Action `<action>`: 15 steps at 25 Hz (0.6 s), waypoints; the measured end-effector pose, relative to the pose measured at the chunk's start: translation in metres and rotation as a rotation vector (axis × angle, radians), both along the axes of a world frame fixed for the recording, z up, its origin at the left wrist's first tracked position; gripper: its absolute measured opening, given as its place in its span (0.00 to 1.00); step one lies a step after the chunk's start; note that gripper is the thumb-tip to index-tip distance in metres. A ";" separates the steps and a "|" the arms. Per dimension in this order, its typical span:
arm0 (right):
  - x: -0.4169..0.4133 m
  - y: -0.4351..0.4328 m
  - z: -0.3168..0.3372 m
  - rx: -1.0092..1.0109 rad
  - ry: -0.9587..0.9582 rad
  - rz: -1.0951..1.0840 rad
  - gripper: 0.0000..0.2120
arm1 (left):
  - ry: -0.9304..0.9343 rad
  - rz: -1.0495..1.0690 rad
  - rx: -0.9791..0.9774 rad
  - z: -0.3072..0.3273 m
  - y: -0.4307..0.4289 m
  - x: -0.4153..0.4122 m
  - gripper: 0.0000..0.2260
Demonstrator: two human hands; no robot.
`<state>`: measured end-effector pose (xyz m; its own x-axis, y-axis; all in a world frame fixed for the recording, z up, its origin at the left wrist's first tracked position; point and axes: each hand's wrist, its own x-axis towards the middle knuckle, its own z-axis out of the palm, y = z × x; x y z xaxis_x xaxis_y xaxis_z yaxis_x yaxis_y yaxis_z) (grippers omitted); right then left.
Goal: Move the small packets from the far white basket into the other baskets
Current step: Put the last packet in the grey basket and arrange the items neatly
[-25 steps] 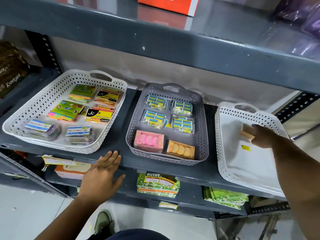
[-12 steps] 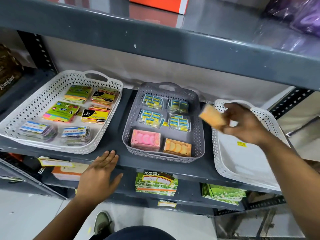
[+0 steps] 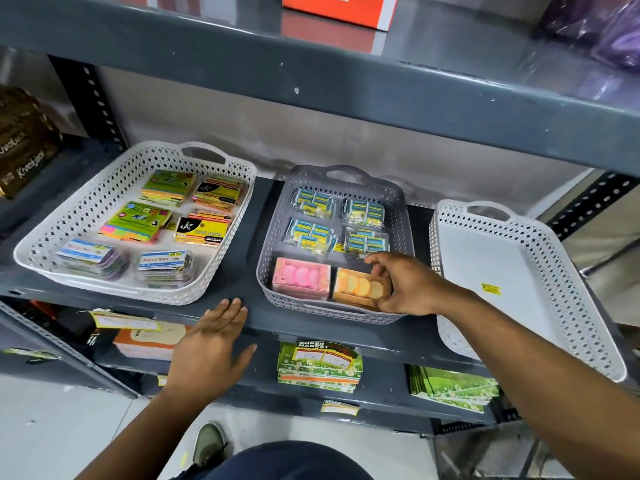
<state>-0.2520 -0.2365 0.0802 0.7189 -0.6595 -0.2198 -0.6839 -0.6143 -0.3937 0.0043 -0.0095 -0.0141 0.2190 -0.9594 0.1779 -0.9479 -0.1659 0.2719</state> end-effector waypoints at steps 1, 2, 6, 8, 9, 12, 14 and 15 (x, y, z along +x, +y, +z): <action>0.000 -0.002 0.000 0.004 0.033 0.018 0.41 | 0.002 -0.002 -0.001 0.000 0.000 0.000 0.29; -0.001 -0.004 0.003 0.032 0.058 0.026 0.43 | 0.003 -0.003 -0.005 0.000 0.000 0.000 0.29; 0.009 -0.041 0.020 0.043 -0.114 -0.102 0.34 | -0.004 -0.010 -0.018 -0.001 0.000 0.000 0.29; 0.024 -0.067 0.021 -0.129 0.006 -0.095 0.30 | -0.009 -0.015 -0.022 -0.001 -0.001 0.001 0.29; 0.032 -0.077 0.018 -0.172 0.117 -0.069 0.31 | -0.010 -0.016 -0.023 -0.002 0.000 0.000 0.29; 0.051 -0.090 0.002 -0.155 0.325 -0.021 0.38 | -0.023 -0.015 -0.024 -0.001 -0.001 0.001 0.28; 0.058 -0.094 -0.004 -0.170 0.351 0.001 0.39 | -0.035 -0.013 -0.028 -0.001 -0.001 0.000 0.26; 0.061 -0.095 -0.005 -0.179 0.354 0.017 0.39 | -0.042 -0.010 -0.028 -0.001 -0.001 0.000 0.26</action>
<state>-0.1910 -0.3311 0.0750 0.6301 -0.6987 -0.3389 -0.7475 -0.6640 -0.0209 0.0044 -0.0103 -0.0152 0.2009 -0.9560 0.2139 -0.9602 -0.1489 0.2365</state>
